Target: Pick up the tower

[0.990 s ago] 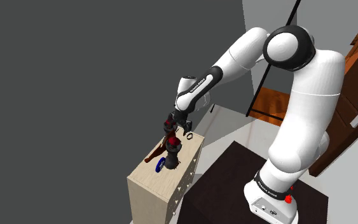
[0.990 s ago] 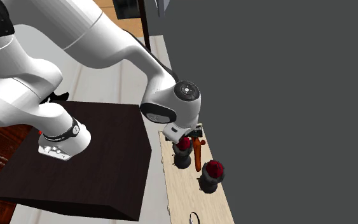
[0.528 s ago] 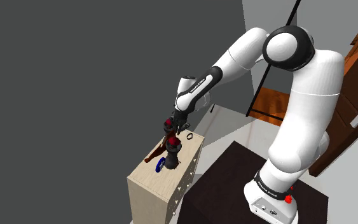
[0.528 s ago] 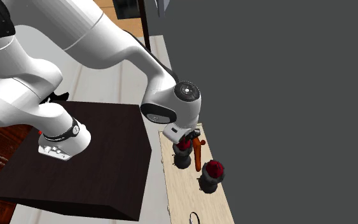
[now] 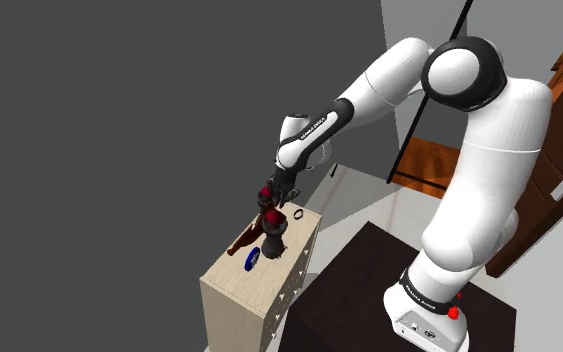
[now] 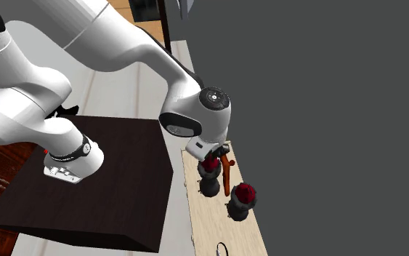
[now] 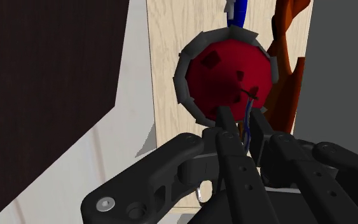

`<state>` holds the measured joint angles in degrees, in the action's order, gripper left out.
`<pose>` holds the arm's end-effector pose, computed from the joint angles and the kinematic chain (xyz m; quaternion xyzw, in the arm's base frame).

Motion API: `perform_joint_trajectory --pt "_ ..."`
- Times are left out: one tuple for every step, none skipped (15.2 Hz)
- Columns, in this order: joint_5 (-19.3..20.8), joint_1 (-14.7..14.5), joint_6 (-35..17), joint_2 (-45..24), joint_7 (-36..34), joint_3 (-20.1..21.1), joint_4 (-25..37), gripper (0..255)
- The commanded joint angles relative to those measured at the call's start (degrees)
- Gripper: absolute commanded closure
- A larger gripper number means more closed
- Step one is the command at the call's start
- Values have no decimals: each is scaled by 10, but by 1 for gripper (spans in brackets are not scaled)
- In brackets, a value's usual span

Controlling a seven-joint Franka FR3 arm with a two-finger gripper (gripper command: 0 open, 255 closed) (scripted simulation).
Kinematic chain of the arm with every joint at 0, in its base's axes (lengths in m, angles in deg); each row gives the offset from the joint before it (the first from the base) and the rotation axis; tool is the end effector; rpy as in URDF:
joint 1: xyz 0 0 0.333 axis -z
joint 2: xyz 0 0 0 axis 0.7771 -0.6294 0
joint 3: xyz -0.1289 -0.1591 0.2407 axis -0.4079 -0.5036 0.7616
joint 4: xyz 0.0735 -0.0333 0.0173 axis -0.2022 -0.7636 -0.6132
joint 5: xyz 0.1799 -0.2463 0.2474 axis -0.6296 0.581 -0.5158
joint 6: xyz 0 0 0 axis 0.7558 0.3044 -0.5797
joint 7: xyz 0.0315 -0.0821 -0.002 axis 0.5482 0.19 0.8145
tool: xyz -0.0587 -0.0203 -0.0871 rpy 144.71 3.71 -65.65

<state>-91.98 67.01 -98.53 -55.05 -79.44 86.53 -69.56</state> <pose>0.5156 -0.0038 0.2278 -0.7677 0.6388 0.0361 0.0361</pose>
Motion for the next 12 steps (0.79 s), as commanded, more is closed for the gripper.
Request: perform_joint_trajectory --pt "-5 2 15 17 2 3 -1 255" --pt "-7 2 22 24 3 4 0 255" --pt "-9 3 29 31 4 5 0 255" --pt "-11 4 37 37 4 5 1 255" --pt "-13 4 44 44 5 6 2 255" --pt "-15 5 52 51 6 7 3 255" --pt "-17 6 59 57 7 7 4 255" --pt "-19 6 67 64 8 8 5 255" --pt "-21 7 74 70 8 8 6 255" --pt "-23 7 82 76 9 9 8 255" --pt "-23 7 83 77 9 9 8 255" --pt "-23 7 83 77 9 9 8 255"
